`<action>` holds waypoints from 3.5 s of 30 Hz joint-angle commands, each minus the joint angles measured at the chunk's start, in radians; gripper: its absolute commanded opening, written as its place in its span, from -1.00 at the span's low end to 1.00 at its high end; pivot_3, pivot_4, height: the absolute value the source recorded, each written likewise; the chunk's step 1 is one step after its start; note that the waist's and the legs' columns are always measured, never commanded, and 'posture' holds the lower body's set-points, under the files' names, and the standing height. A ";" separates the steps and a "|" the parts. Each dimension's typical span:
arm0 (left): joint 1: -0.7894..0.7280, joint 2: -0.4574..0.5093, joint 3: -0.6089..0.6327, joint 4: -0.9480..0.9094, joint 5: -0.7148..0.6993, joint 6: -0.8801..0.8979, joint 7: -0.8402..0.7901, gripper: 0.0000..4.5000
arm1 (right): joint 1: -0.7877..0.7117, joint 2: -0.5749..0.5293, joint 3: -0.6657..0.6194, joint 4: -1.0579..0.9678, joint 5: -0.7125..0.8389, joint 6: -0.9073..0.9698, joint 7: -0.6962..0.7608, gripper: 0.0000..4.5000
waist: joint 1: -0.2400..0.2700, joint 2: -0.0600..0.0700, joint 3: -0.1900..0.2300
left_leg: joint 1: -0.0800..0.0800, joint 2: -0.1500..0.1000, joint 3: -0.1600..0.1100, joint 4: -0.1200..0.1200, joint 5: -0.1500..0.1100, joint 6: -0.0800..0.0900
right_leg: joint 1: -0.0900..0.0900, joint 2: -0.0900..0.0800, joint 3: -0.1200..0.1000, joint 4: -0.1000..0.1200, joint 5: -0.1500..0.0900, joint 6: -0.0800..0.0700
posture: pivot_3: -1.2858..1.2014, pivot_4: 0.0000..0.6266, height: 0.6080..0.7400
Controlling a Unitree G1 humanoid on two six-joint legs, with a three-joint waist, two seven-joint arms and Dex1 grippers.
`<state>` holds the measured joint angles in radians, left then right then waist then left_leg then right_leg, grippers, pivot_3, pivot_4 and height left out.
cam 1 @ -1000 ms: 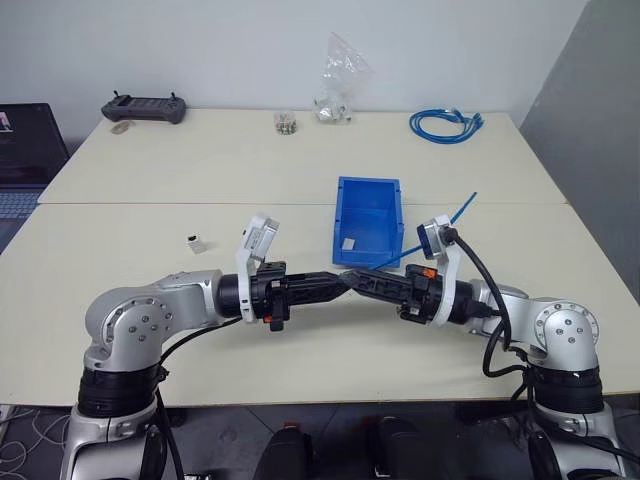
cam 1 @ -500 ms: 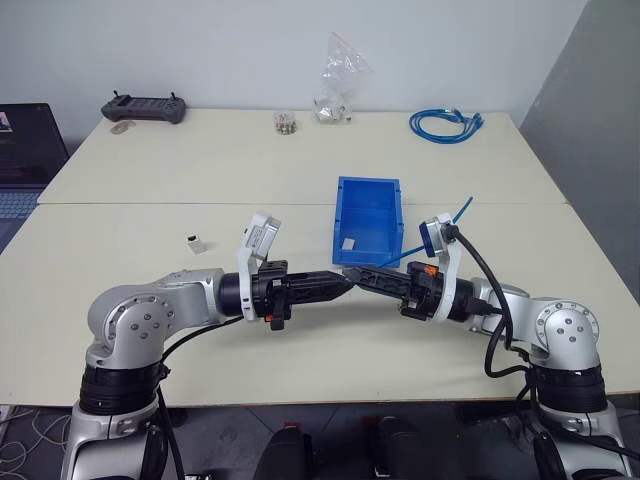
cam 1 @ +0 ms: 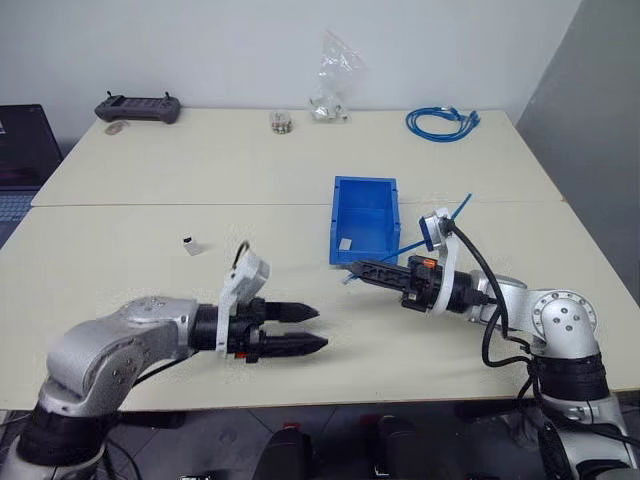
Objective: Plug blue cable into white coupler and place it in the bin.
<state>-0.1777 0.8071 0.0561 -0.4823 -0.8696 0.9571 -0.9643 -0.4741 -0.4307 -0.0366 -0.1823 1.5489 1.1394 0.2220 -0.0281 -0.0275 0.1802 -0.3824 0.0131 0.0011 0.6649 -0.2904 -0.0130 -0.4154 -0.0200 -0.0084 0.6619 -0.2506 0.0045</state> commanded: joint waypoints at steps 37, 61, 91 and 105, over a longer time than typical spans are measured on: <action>-0.319 -0.538 0.255 0.956 0.708 -0.807 0.989 0.83 | -0.118 0.013 -0.084 0.072 -0.251 0.008 0.173 -0.90 | 0.028 -0.001 -0.002 | -0.001 -0.001 -0.001 0.003 0.002 0.003 | 0.003 -0.003 -0.004 0.001 0.006 -0.001 | 0.03 -0.52 1.00; -0.107 -0.324 0.091 0.460 0.583 -0.600 0.546 -0.66 | -0.112 0.008 -0.100 0.054 -0.264 0.014 0.159 -0.90 | 0.020 -0.002 -0.002 | -0.003 -0.001 0.001 0.001 0.001 0.003 | 0.000 -0.004 -0.002 0.000 0.006 -0.001 | 0.03 -0.52 1.00; -0.247 -0.333 -0.379 0.719 0.634 -0.916 -0.309 -0.66 | -0.109 -0.170 0.448 -0.047 -1.075 -0.520 0.723 -0.90 | 0.023 0.000 -0.001 | -0.009 -0.001 0.000 0.005 0.003 0.006 | -0.005 0.000 -0.004 0.001 0.006 -0.002 | 0.03 -0.52 1.00; -0.267 -0.363 -0.361 0.725 0.645 -0.878 -0.296 -0.66 | -0.062 -0.115 0.479 0.090 -1.213 -0.610 0.800 -0.90 | 0.024 0.000 -0.002 | -0.011 -0.001 -0.002 0.013 0.003 0.006 | -0.004 0.001 -0.004 0.003 0.006 0.000 | 0.03 -0.52 1.00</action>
<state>-0.4245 0.4597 -0.3151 0.2515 -0.2235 0.0845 -1.2651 -0.5424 -0.5433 0.4282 -0.1159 0.3710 0.5246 1.0065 -0.0039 -0.0277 0.1787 -0.3934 0.0118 -0.0005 0.6779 -0.2874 -0.0073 -0.4193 -0.0193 -0.0127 0.6650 -0.2441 0.0039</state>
